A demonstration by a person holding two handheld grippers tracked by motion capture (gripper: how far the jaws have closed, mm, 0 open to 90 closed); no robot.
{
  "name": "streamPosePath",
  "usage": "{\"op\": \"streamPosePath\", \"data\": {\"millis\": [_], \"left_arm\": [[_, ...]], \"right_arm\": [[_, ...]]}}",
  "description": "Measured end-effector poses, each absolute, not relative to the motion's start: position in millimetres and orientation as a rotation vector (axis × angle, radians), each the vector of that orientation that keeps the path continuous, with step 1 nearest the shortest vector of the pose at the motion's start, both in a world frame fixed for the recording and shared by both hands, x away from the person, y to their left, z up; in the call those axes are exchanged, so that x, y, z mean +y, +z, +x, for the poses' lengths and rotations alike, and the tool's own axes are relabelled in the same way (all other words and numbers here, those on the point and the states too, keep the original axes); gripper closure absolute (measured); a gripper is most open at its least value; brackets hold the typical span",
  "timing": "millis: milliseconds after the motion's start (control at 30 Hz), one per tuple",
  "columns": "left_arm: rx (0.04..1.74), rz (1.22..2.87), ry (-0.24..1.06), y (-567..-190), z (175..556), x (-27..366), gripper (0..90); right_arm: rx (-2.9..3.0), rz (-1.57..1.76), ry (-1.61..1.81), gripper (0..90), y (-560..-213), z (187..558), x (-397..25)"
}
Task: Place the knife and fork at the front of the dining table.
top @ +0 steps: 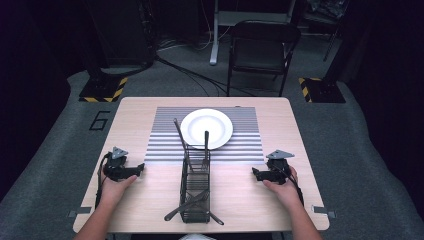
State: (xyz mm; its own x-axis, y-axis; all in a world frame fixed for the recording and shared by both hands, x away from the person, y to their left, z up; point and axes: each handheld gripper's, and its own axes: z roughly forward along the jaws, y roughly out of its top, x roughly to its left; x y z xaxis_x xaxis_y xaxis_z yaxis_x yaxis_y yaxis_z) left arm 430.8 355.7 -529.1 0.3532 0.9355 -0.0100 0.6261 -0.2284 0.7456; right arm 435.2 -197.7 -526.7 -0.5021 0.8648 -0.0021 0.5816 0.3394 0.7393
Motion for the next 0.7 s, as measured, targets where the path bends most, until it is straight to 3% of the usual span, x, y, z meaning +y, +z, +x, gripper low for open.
{"op": "streamPosePath", "data": {"millis": [700], "left_arm": [[1.362, 1.942, 0.602, -529.6, 432.1, 354.2, 14.6]], "right_arm": [[2.183, 1.292, 0.99, 24.9, -526.2, 431.4, -197.3]]}}
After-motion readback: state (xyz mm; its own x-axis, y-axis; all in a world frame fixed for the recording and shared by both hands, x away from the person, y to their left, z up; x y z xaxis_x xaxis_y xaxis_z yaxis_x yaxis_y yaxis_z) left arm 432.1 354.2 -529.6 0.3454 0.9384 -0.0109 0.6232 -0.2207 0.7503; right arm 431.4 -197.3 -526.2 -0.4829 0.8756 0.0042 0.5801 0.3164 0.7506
